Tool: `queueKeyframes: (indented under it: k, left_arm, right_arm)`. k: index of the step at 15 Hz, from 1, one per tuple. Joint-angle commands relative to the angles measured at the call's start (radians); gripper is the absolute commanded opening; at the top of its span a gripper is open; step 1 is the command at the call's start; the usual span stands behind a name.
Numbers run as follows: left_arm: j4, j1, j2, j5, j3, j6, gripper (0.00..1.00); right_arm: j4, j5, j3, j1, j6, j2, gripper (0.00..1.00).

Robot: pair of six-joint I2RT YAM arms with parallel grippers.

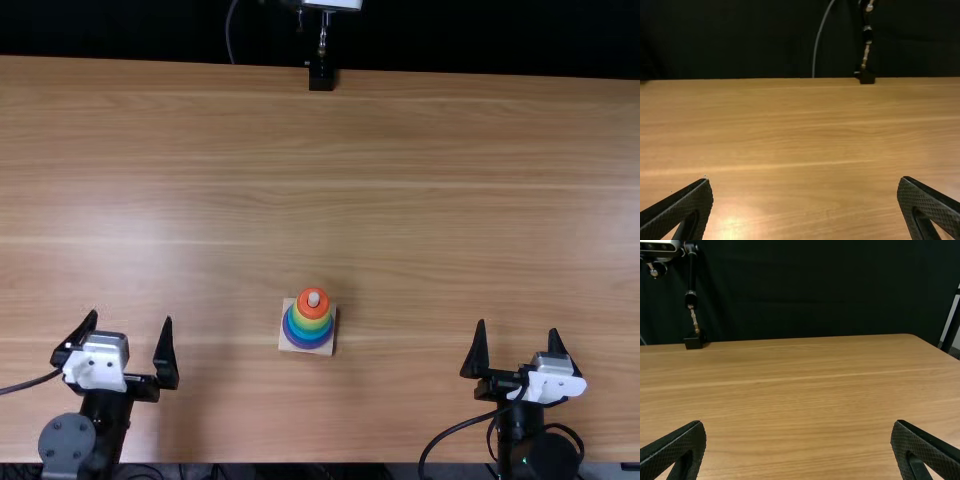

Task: Build the Hanoi tower: stack the rings onto the peg from bottom to top in this color order: purple, dark blue, light blue, dark green, light green, yellow, orange.

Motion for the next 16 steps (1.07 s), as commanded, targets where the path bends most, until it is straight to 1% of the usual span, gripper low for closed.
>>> queueKeyframes:
  k: [1, 6, 7, 16]
  left_arm:
    - [0.015, 0.012, -0.053, 0.000, -0.060, 0.003, 1.00]
    - [0.014, 0.005, -0.142, -0.002, -0.163, 0.005, 1.00]
    - [0.015, 0.005, -0.153, -0.006, -0.169, 0.005, 1.00]
    - [0.014, 0.011, -0.153, -0.004, -0.169, 0.007, 1.00]
  right_arm:
    - [0.003, -0.005, -0.013, -0.008, 0.005, -0.010, 1.00]
    - [0.003, -0.005, -0.013, -0.008, 0.005, -0.010, 1.00]
    - [0.003, -0.005, -0.013, -0.008, 0.005, -0.010, 1.00]
    - [0.003, -0.005, -0.013, -0.008, 0.005, -0.010, 1.00]
